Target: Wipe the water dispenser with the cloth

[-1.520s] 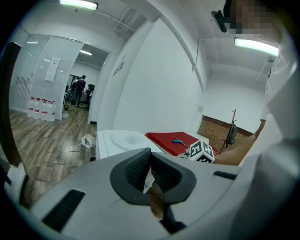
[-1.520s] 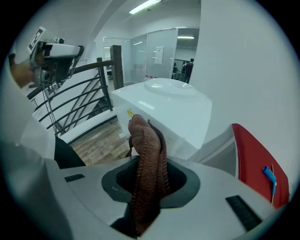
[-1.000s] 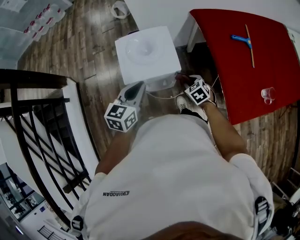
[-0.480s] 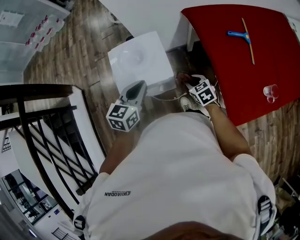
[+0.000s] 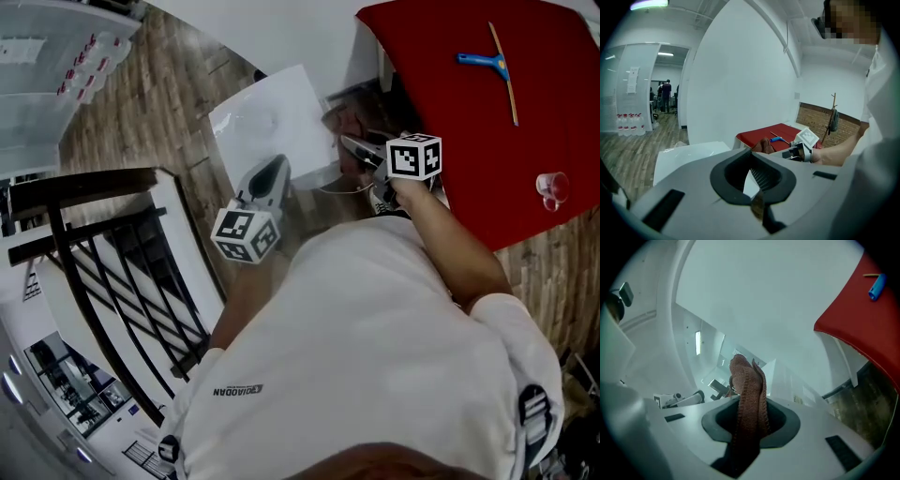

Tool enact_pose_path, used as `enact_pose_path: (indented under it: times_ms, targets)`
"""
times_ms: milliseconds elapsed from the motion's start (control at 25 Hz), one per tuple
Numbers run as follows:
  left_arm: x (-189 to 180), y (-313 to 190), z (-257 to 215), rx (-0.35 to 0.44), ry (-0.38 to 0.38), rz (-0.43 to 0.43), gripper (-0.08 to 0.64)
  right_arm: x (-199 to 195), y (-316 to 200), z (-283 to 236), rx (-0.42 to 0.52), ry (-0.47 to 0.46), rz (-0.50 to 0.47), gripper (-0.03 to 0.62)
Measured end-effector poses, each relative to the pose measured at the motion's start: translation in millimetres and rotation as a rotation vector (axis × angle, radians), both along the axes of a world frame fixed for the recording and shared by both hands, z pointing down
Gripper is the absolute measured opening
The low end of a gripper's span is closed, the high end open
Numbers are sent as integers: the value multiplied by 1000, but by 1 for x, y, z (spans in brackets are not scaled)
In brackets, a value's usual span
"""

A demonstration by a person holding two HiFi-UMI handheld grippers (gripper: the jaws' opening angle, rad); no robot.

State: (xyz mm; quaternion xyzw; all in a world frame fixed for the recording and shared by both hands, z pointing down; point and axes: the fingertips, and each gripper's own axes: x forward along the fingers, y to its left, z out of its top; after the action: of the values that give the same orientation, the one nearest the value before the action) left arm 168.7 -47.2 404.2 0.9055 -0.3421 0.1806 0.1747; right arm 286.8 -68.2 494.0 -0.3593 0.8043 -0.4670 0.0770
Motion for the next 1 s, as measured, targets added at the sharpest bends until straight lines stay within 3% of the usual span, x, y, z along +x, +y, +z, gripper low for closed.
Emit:
enact_pose_path:
  times_ms: [400,640,1000]
  targets:
    - [14,-14,3,-14,-62,-23,-3,-2,-38,50,-117,-124,-7,86]
    - [21,-20,13,-44,-93,-32,-3,1,-49,105,-180,-82,-28,86]
    - [23,-21,36,-106,-150,-35,-3,1,-59,238,-345,-26,-10,86]
